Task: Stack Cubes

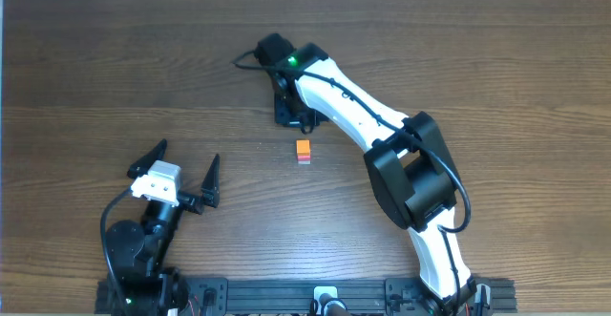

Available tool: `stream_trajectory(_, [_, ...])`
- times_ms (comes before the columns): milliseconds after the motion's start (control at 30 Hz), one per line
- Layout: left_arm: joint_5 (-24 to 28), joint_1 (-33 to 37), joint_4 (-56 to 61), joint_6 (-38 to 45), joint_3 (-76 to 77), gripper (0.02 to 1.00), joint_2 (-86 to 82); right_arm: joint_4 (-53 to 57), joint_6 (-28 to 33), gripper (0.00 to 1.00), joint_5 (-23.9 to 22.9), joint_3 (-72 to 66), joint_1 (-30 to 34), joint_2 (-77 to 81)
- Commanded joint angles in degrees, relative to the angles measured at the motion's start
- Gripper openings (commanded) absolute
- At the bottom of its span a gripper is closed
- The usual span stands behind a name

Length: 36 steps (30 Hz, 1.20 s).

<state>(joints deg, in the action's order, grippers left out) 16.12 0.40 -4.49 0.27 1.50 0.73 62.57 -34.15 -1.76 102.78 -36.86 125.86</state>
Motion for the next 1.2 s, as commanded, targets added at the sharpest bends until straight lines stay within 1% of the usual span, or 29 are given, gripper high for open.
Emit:
stream_trajectory(33, [0.37,-0.28,0.22,0.98,-0.44,1.0,-0.52,2.95,0.42,0.012,-2.23,4.96,-0.26,-2.84])
stream_trajectory(200, [0.37,-0.28,0.2,0.98,-0.44,1.0,-0.52,8.5,0.5,0.012,-2.62,8.7,-0.26,-4.76])
stream_trajectory(400, [0.37,-0.28,0.2,0.98,-0.44,1.0,-0.52,14.99,-0.55,0.012,-2.6,8.96,-0.48,-8.28])
stream_trajectory(667, [0.35,-0.28,0.2,1.01,-0.44,1.0,-0.52,20.35,-3.19,0.012,-2.56,8.83,-3.45,-10.47])
stream_trajectory(867, [0.37,-0.28,0.2,0.98,-0.44,1.0,-0.52,20.41,-4.85,0.009,-2.4,6.88,-6.16,-10.47])
stream_trajectory(1033, [0.37,-0.28,0.2,0.98,-0.44,1.0,-0.52,19.23,-6.1,0.012,-1.75,3.93,-6.97,-10.47])
stream_trajectory(1200, [0.37,-0.28,0.2,0.98,-0.44,1.0,-0.52,16.17,-6.08,0.012,-0.87,0.85,-7.3,-10.47])
